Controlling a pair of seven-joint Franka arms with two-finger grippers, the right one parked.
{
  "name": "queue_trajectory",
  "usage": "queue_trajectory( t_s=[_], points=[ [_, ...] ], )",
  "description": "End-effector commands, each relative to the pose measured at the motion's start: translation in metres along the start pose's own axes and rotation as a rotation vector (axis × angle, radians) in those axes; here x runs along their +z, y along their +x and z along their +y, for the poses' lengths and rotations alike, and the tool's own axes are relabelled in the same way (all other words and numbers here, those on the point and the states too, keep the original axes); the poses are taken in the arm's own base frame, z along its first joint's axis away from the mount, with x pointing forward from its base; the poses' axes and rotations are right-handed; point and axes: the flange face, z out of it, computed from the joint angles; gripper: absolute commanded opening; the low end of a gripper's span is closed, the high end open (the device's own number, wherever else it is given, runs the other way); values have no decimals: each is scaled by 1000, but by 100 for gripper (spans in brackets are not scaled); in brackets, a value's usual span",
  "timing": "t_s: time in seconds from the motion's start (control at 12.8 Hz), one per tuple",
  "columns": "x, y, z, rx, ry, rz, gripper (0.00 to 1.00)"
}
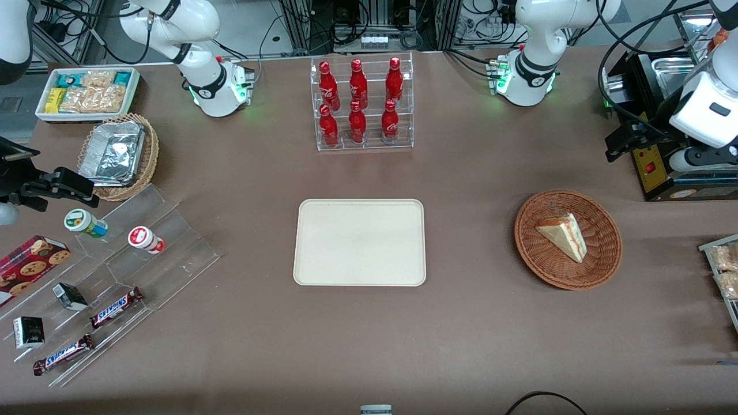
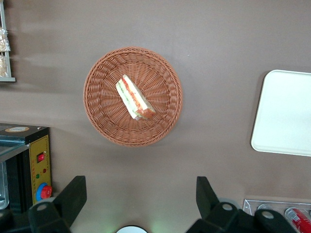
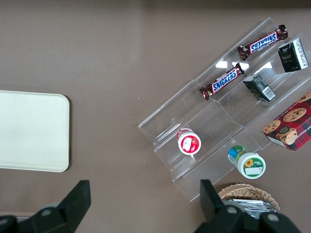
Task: Place sandwich from basket to tray
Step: 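Move the left gripper from rest toward the wicker basket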
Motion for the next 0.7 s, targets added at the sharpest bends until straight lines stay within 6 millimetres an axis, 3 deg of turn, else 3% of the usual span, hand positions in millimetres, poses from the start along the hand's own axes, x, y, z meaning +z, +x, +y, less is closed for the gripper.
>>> queue_trajectory(
  t_s=[0.0, 0.31, 0.62],
  points=[
    [-8, -5, 2, -5, 6, -7, 100],
    [-2, 0, -5, -11, 2, -16, 100],
    [41, 29, -16, -35, 13, -76, 100]
  ],
)
